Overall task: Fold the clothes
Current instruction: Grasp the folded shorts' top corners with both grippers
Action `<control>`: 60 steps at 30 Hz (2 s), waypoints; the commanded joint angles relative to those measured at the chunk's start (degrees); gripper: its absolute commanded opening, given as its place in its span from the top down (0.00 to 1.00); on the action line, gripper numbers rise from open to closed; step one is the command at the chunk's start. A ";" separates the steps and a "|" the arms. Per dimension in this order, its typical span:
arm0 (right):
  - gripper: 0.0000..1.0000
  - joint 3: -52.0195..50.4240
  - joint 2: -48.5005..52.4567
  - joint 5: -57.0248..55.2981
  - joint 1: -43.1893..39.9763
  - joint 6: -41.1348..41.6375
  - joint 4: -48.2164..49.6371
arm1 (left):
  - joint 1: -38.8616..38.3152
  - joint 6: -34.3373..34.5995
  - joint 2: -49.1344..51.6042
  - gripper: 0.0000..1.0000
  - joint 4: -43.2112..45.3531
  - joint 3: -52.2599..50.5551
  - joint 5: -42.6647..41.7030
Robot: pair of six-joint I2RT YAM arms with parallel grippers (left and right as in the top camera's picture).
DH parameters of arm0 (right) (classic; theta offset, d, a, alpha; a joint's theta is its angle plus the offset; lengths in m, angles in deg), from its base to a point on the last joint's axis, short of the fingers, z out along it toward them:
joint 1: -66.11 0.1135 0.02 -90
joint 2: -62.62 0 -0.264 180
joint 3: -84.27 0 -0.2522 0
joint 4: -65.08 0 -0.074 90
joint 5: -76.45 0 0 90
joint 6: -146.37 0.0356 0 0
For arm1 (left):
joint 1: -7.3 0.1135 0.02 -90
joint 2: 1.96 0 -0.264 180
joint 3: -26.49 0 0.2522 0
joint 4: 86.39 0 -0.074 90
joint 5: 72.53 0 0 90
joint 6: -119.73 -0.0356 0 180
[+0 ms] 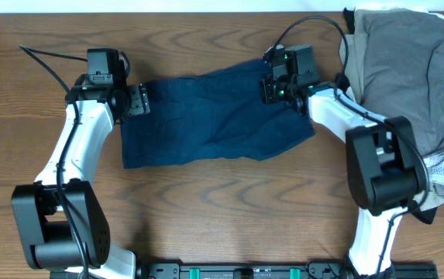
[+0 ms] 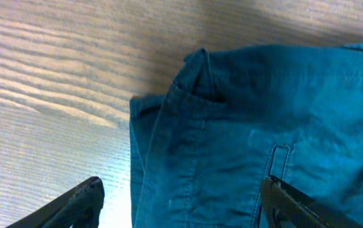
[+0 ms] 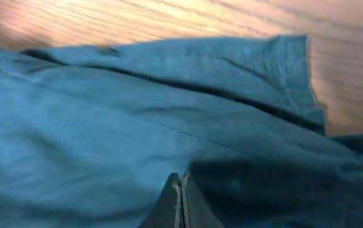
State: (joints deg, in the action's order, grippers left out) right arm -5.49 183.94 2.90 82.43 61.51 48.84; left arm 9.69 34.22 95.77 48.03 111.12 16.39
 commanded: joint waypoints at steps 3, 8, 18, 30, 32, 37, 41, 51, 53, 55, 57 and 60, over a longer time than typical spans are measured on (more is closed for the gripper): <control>0.99 0.66 4.22 -4.76 -0.17 2.10 3.91 | -0.50 -0.13 0.02 0.20 -1.62 0.61 0.02; 0.99 0.96 4.72 -4.87 -0.35 2.12 6.27 | -0.61 -0.37 0.00 0.20 -2.89 0.61 0.00; 0.85 4.52 -5.60 1.22 -0.92 5.16 1.68 | -0.59 -4.68 -0.04 0.20 -8.50 0.61 -7.50; 0.99 4.39 -12.96 3.15 -2.01 7.19 -16.11 | -0.33 -4.87 4.55 0.94 -9.01 -0.09 -7.54; 0.99 4.37 -12.63 4.90 -2.69 7.26 -18.34 | -0.33 -4.90 6.29 0.94 -8.15 -0.59 -7.50; 0.98 4.35 -12.52 7.43 -4.94 6.27 -22.25 | -0.33 -4.85 10.95 0.94 -5.97 -0.70 -7.50; 0.97 4.35 -12.48 11.23 -6.69 2.47 -23.91 | -0.33 -4.83 12.55 0.94 -5.03 -0.68 -7.50; 0.99 4.07 -6.95 10.51 -7.87 2.93 -24.65 | -0.33 -4.20 7.39 0.93 -13.27 2.01 -7.48; 0.99 4.07 -4.85 9.62 -7.74 2.86 -24.15 | -0.33 -4.20 5.55 0.90 -14.14 2.12 -7.43; 0.99 4.07 -3.17 9.05 -7.74 2.23 -23.65 | -0.33 -4.20 4.17 0.87 -14.23 2.12 -7.43; 0.99 4.07 -1.99 8.02 -7.72 1.60 -23.19 | -0.33 -4.20 3.30 0.83 -14.19 2.12 -7.28; 0.99 4.07 -0.81 5.11 -7.58 1.38 -22.58 | -0.09 -4.17 3.10 0.60 -14.21 2.12 -7.28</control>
State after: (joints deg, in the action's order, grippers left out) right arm -1.22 182.39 10.68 74.86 64.42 25.61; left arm 9.23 29.79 99.40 34.00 112.22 8.87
